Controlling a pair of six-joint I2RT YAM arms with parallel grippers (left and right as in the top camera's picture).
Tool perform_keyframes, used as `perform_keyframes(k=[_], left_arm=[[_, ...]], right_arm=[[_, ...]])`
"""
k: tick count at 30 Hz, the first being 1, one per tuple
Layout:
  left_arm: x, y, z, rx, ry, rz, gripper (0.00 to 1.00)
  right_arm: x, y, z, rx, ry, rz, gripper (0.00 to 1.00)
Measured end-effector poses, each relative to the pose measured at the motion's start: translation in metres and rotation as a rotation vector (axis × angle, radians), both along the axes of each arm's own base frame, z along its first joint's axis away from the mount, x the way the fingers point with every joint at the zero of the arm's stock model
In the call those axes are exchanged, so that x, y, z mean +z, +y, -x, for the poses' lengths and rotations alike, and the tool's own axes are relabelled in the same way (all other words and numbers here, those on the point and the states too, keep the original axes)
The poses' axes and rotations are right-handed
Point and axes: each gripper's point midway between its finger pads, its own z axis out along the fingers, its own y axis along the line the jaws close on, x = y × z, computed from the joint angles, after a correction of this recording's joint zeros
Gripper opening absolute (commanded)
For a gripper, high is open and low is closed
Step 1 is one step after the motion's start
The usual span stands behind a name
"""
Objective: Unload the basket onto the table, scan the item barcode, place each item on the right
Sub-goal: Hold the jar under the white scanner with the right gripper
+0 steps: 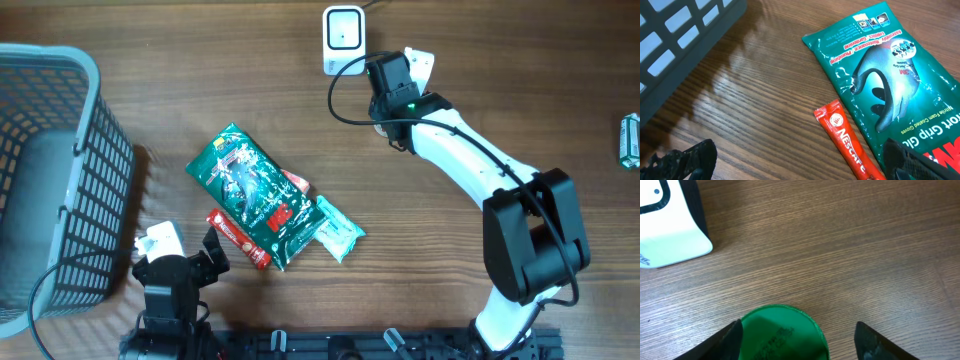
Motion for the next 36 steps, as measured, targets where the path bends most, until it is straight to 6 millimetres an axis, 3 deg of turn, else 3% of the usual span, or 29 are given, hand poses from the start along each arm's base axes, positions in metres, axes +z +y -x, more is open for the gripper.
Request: perform_keyframes(k=[2, 4, 16, 19, 22, 26, 29, 32, 36], left_arm=[[0.000, 0.000, 0.000, 0.000, 0.000, 0.000, 1.00], [0.000, 0.000, 0.000, 0.000, 0.000, 0.000, 1.00], [0.000, 0.000, 0.000, 0.000, 0.000, 0.000, 1.00], [0.000, 0.000, 0.000, 0.000, 0.000, 0.000, 1.00], [0.000, 0.000, 0.000, 0.000, 0.000, 0.000, 1.00], [0.000, 0.000, 0.000, 0.000, 0.000, 0.000, 1.00], [0.000, 0.000, 0.000, 0.000, 0.000, 0.000, 1.00], [0.000, 0.000, 0.000, 0.000, 0.000, 0.000, 1.00], [0.000, 0.000, 0.000, 0.000, 0.000, 0.000, 1.00]], right_arm=[[-0.001, 0.003, 0.000, 0.012, 0.006, -0.014, 0.90], [-0.001, 0.008, 0.000, 0.031, 0.009, -0.032, 1.00], [-0.002, 0.012, -0.003, 0.069, 0.008, -0.031, 1.00], [0.006, 0.020, 0.003, 0.106, 0.023, -0.077, 1.00], [0.027, 0.031, 0.005, 0.145, -0.006, -0.141, 1.00], [0.029, 0.026, 0.003, 0.125, -0.021, -0.116, 1.00], [0.011, 0.024, -0.002, 0.106, -0.006, -0.100, 1.00], [-0.030, 0.024, -0.002, 0.095, 0.060, -0.075, 0.78], [-0.036, 0.024, -0.002, 0.091, 0.069, -0.073, 0.68]])
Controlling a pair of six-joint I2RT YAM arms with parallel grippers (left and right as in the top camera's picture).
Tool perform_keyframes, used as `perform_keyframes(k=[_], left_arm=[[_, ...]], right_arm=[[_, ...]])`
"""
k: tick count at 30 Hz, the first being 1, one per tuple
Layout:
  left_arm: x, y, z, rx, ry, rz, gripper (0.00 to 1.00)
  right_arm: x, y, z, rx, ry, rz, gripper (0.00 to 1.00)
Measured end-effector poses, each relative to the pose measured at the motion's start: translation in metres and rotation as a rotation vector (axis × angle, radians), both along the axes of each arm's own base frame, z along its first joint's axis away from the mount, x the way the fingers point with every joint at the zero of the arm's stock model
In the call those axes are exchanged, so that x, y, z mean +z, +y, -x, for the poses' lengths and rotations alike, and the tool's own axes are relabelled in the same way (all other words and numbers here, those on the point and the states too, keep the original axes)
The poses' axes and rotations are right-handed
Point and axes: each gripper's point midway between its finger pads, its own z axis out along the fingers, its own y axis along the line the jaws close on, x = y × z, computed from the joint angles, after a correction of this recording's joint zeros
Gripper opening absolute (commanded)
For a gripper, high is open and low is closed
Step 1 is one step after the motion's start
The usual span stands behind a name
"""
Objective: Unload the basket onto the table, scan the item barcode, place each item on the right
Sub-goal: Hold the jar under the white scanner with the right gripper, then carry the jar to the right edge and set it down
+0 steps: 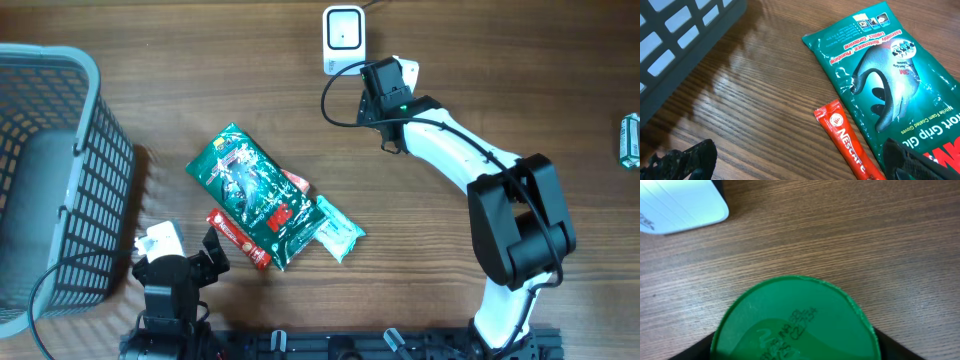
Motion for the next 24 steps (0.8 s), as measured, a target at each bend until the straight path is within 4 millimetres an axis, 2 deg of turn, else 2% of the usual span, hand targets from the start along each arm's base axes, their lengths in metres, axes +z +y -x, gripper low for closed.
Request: perform_keyframes(k=[4, 6, 8, 10, 12, 14, 17, 19, 24], left_arm=[[0.000, 0.000, 0.000, 0.000, 0.000, 0.000, 1.00], [0.000, 0.000, 0.000, 0.000, 0.000, 0.000, 1.00], [0.000, 0.000, 0.000, 0.000, 0.000, 0.000, 1.00], [0.000, 0.000, 0.000, 0.000, 0.000, 0.000, 1.00], [0.000, 0.000, 0.000, 0.000, 0.000, 0.000, 1.00], [0.000, 0.000, 0.000, 0.000, 0.000, 0.000, 1.00], [0.000, 0.000, 0.000, 0.000, 0.000, 0.000, 1.00], [0.000, 0.000, 0.000, 0.000, 0.000, 0.000, 1.00], [0.000, 0.000, 0.000, 0.000, 0.000, 0.000, 1.00]], right_arm=[[-0.001, 0.003, 0.005, 0.117, 0.037, 0.058, 0.68], [-0.001, 0.011, 0.022, 0.310, 0.121, 0.093, 0.87], [-0.007, 0.015, 0.042, 0.440, 0.204, 0.109, 0.93], [-0.008, 0.016, 0.052, 0.487, 0.239, 0.104, 1.00], [0.012, 0.018, 0.056, 0.480, 0.213, 0.076, 0.99], [0.041, 0.017, 0.069, 0.420, 0.209, 0.009, 1.00], [0.092, 0.009, 0.095, 0.163, 0.291, -0.141, 1.00], [0.130, 0.017, 0.090, 0.052, 0.238, -0.293, 1.00], [0.133, 0.033, 0.097, 0.022, 0.291, -0.441, 0.99]])
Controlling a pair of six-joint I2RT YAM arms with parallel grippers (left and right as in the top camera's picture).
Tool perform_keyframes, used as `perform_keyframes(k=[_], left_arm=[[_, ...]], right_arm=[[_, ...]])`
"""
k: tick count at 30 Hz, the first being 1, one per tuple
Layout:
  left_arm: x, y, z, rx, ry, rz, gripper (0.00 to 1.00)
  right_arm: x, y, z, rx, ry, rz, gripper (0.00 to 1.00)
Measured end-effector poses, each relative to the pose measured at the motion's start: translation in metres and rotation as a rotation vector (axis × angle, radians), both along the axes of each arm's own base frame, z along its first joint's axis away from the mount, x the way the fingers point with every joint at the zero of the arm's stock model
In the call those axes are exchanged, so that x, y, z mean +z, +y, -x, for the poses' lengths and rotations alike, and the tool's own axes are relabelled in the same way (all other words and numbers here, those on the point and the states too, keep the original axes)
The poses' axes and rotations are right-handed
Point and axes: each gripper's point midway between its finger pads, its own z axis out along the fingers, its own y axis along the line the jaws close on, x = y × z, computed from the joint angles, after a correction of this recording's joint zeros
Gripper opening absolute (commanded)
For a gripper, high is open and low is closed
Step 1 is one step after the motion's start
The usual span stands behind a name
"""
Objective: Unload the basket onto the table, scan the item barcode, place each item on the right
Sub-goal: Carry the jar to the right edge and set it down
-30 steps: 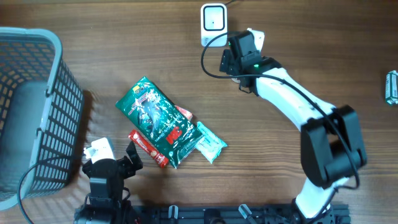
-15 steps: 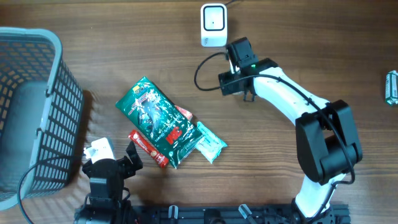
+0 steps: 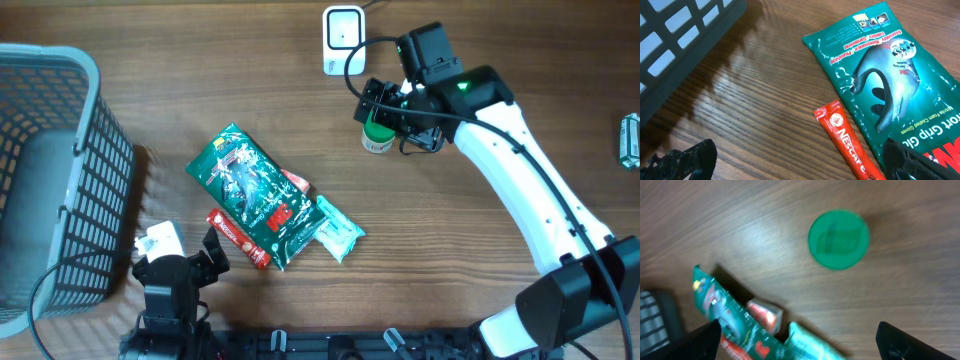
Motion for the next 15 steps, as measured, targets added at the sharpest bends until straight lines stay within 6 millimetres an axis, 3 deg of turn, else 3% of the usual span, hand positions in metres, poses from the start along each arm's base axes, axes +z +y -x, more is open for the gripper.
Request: perform_keyframes(k=[4, 5, 6, 11, 12, 15], left_arm=[[0.000, 0.000, 0.000, 0.000, 0.000, 0.000, 1.00], [0.000, 0.000, 0.000, 0.000, 0.000, 0.000, 1.00], [0.000, 0.000, 0.000, 0.000, 0.001, 0.000, 1.00], [0.000, 0.000, 0.000, 0.000, 0.000, 0.000, 1.00], [0.000, 0.000, 0.000, 0.000, 0.000, 0.000, 1.00], [0.000, 0.000, 0.000, 0.000, 0.000, 0.000, 1.00]], right_arm=[[0.006, -0.011, 0.000, -0.071, 0.124, -0.036, 0.99], [0.005, -0.007, -0.013, -0.072, 0.146, -0.028, 0.99], [-0.003, -0.004, -0.020, -0.067, 0.179, -0.015, 0.99], [-0.084, -0.005, -0.035, -0.080, 0.426, 0.112, 0.99], [-0.091, -0.008, -0.035, -0.084, 0.440, 0.135, 0.99], [-0.087, -0.015, -0.042, -0.103, 0.401, 0.175, 0.99]])
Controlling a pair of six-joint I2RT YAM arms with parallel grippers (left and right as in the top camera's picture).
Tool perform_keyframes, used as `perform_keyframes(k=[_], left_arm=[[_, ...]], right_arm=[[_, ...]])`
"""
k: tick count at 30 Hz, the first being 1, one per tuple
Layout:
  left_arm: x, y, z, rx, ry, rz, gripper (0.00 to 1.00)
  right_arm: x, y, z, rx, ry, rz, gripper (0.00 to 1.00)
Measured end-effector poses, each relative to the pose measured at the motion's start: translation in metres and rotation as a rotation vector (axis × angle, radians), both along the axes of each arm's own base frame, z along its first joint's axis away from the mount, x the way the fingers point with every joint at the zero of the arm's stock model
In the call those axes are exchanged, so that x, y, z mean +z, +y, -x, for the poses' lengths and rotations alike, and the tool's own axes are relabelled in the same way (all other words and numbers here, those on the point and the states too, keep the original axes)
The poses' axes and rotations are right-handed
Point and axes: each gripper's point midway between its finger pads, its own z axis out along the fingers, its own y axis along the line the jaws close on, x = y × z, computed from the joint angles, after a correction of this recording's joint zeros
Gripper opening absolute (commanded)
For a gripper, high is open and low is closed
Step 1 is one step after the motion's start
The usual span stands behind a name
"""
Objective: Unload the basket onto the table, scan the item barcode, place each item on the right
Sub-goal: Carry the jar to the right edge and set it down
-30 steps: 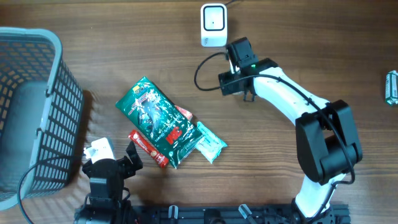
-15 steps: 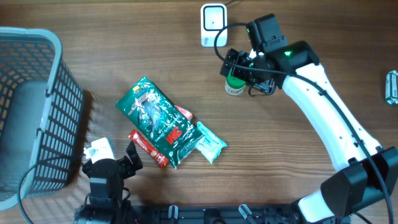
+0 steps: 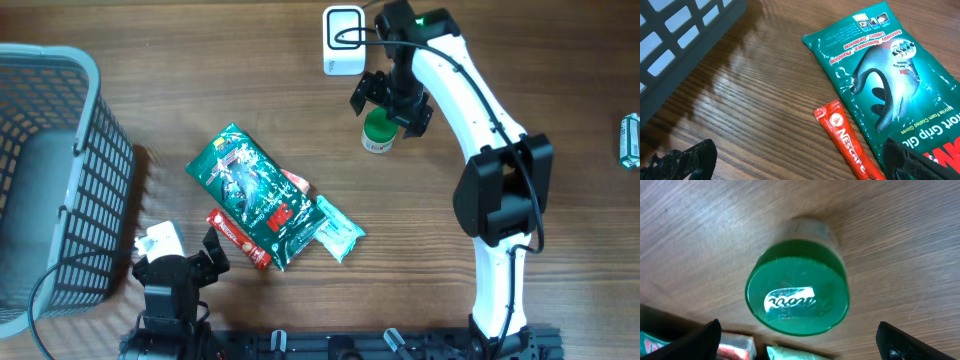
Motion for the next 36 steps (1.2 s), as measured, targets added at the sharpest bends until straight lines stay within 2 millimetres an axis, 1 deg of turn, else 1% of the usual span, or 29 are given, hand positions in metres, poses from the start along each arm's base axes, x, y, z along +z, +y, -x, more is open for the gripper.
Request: perform_keyframes(k=[3, 5, 8, 11, 15, 16, 18, 21, 23, 26, 28, 29, 33, 35, 36], left_arm=[[0.000, 0.000, 0.000, 0.000, 0.000, 0.000, 1.00], [0.000, 0.000, 0.000, 0.000, 0.000, 0.000, 1.00], [0.000, 0.000, 0.000, 0.000, 0.000, 0.000, 1.00], [0.000, 0.000, 0.000, 0.000, 0.000, 0.000, 1.00], [0.000, 0.000, 0.000, 0.000, 0.000, 0.000, 1.00], [0.000, 0.000, 0.000, 0.000, 0.000, 0.000, 1.00], [0.000, 0.000, 0.000, 0.000, 0.000, 0.000, 1.00], [0.000, 0.000, 0.000, 0.000, 0.000, 0.000, 1.00], [0.000, 0.000, 0.000, 0.000, 0.000, 0.000, 1.00], [0.000, 0.000, 0.000, 0.000, 0.000, 0.000, 1.00], [0.000, 0.000, 0.000, 0.000, 0.000, 0.000, 1.00], [0.000, 0.000, 0.000, 0.000, 0.000, 0.000, 1.00], [0.000, 0.000, 0.000, 0.000, 0.000, 0.000, 1.00], [0.000, 0.000, 0.000, 0.000, 0.000, 0.000, 1.00], [0.000, 0.000, 0.000, 0.000, 0.000, 0.000, 1.00]], right_arm=[[-0.002, -0.004, -0.004, -0.001, -0.014, 0.028, 0.99], [-0.019, -0.005, -0.008, 0.000, 0.002, 0.043, 0.99], [-0.050, -0.005, -0.011, 0.006, 0.040, 0.063, 0.98], [-0.057, -0.005, -0.010, 0.014, 0.056, 0.068, 0.93], [-0.080, -0.006, -0.010, 0.031, 0.083, 0.080, 0.85], [-0.082, -0.006, -0.013, 0.032, 0.071, 0.081, 0.82], [-0.082, -0.007, -0.017, 0.033, 0.052, 0.092, 0.75], [-0.083, -0.009, -0.016, 0.040, 0.053, 0.104, 0.68], [-0.082, -0.012, -0.009, 0.066, 0.084, 0.103, 0.64], [-0.079, -0.008, 0.004, 0.112, 0.141, 0.053, 0.61], [-0.076, -0.010, 0.014, 0.138, 0.188, 0.030, 0.61], [-0.073, -0.010, 0.016, 0.147, 0.197, 0.019, 0.61], [-0.055, 0.000, 0.030, 0.230, 0.263, -0.139, 0.61], [-0.044, 0.006, 0.040, 0.262, 0.306, -0.267, 0.61], [-0.039, 0.008, 0.042, 0.276, 0.306, -0.321, 0.61]])
